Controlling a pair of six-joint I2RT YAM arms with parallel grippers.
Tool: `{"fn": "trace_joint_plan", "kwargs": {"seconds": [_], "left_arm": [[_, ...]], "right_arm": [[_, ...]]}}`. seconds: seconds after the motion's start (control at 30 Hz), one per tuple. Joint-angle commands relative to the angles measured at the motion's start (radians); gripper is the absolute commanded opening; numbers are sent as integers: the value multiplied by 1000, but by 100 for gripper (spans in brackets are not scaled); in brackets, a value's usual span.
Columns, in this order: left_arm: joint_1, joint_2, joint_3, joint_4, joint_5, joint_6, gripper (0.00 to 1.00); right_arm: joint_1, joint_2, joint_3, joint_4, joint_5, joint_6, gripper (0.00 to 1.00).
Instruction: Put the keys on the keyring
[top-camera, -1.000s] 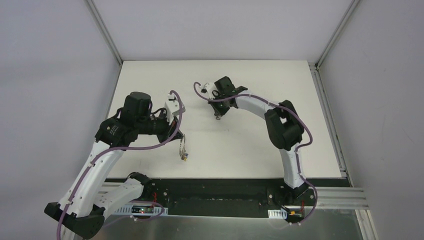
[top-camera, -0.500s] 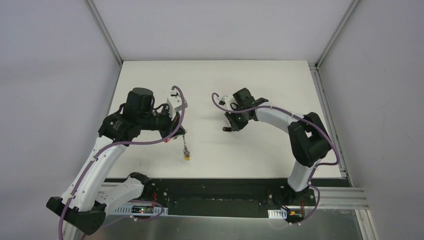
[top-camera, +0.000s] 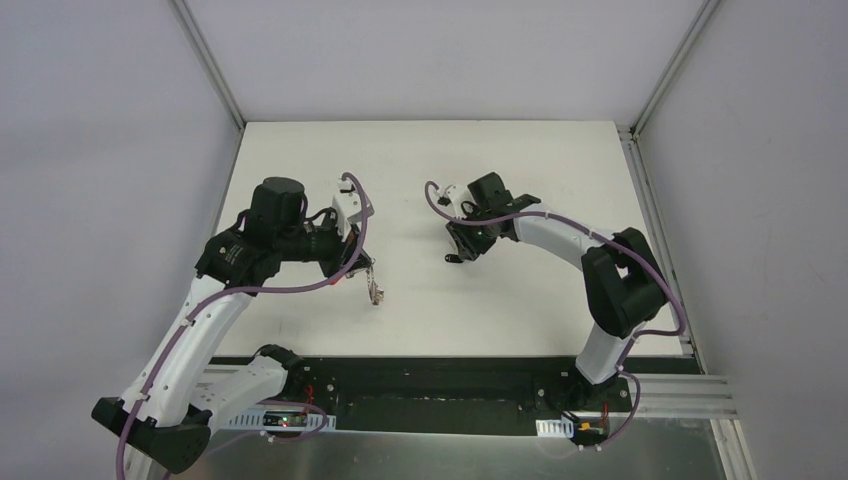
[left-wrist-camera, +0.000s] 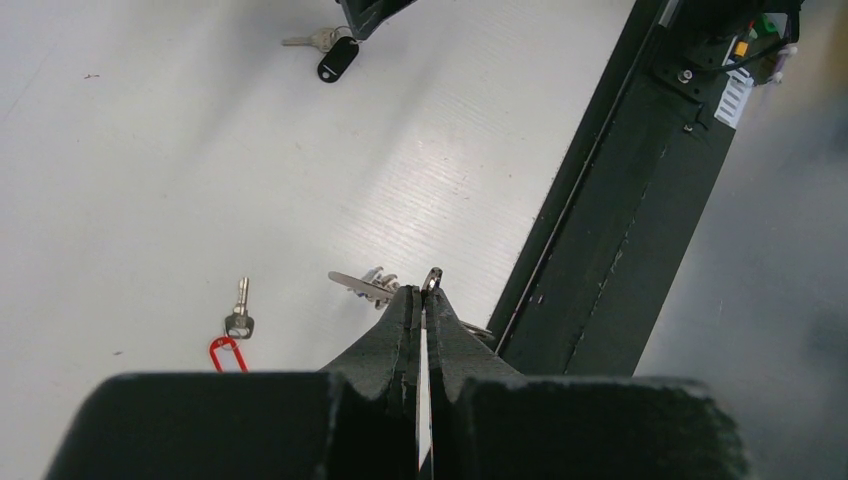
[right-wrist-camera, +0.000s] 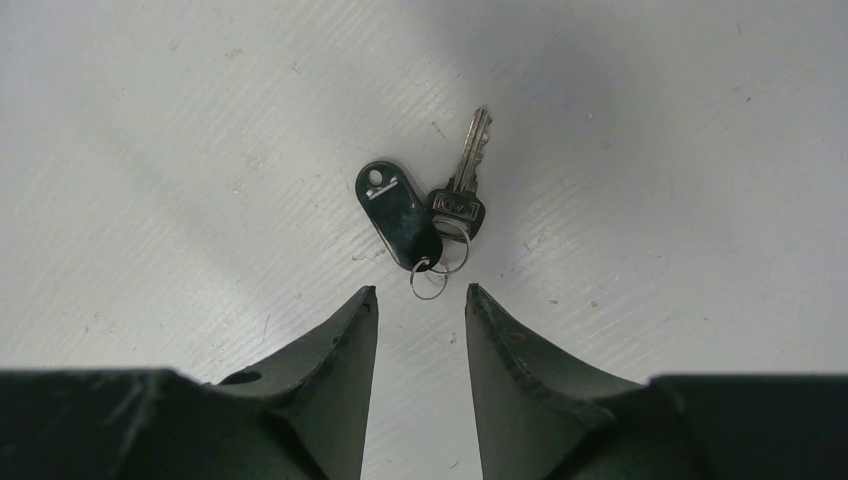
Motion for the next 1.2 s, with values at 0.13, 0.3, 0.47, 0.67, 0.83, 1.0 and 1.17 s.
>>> {"fn": "trace_joint_plan", "kwargs": {"seconds": [0.13, 0.3, 0.47, 0.67, 0.83, 1.0, 1.17], "left_arm": [[5, -30, -5, 38, 34, -10, 0], [5, -27, -6, 39, 37, -8, 0], [6, -26, -6, 41, 40, -8, 0], [6, -28, -3, 40, 44, -9, 0], [6, -30, -5, 38, 42, -3, 0], [6, -25, 1, 34, 41, 1, 0], [6, -14, 7, 37, 46, 2, 0]], "right_arm": [[4, 23, 3, 3, -5, -43, 44], [11, 49, 5, 16, 21, -58, 44], [32, 84, 11, 14, 41, -71, 41], [42, 90, 6, 17, 83, -85, 29], [42, 34, -14, -8, 51, -95, 19], [44, -47, -92, -43, 8, -134, 5], [44, -131, -172, -56, 3, -146, 0]]}}
